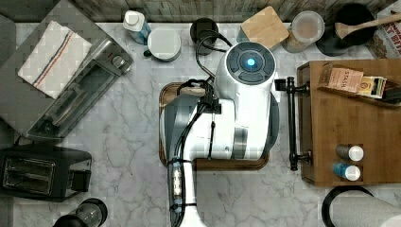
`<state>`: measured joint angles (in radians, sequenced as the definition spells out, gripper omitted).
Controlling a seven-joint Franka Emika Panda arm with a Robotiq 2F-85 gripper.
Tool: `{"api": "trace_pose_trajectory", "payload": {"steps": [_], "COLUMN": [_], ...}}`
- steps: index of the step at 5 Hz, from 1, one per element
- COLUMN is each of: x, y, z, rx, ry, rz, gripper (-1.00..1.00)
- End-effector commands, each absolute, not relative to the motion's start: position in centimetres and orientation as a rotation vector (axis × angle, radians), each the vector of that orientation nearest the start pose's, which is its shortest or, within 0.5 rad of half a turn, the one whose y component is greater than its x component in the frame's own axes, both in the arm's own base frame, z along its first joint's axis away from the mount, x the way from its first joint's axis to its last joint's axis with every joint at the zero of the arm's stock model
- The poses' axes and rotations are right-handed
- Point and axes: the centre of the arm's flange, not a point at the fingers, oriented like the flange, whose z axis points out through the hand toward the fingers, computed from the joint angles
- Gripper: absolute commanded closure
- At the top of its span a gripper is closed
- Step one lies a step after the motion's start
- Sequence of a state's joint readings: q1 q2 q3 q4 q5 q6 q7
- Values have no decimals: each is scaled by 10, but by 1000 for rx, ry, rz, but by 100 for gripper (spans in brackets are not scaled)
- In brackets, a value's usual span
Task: Open the drawer.
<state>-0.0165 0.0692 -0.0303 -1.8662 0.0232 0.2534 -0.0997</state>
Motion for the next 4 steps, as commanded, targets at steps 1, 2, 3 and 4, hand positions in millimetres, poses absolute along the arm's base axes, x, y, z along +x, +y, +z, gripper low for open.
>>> {"api": "trace_pose_trajectory", "payload": {"steps": [1, 2, 3, 4], "x": [566, 557, 545, 546], "y": [-26, -40, -63, -99], "z": [462, 448, 439, 429], "rx": [-2940, -3032, -3131, -3184], "ry": [1145, 956, 717, 521], "rz": [192, 159, 83, 58], "gripper": [-100, -100, -100, -100]}}
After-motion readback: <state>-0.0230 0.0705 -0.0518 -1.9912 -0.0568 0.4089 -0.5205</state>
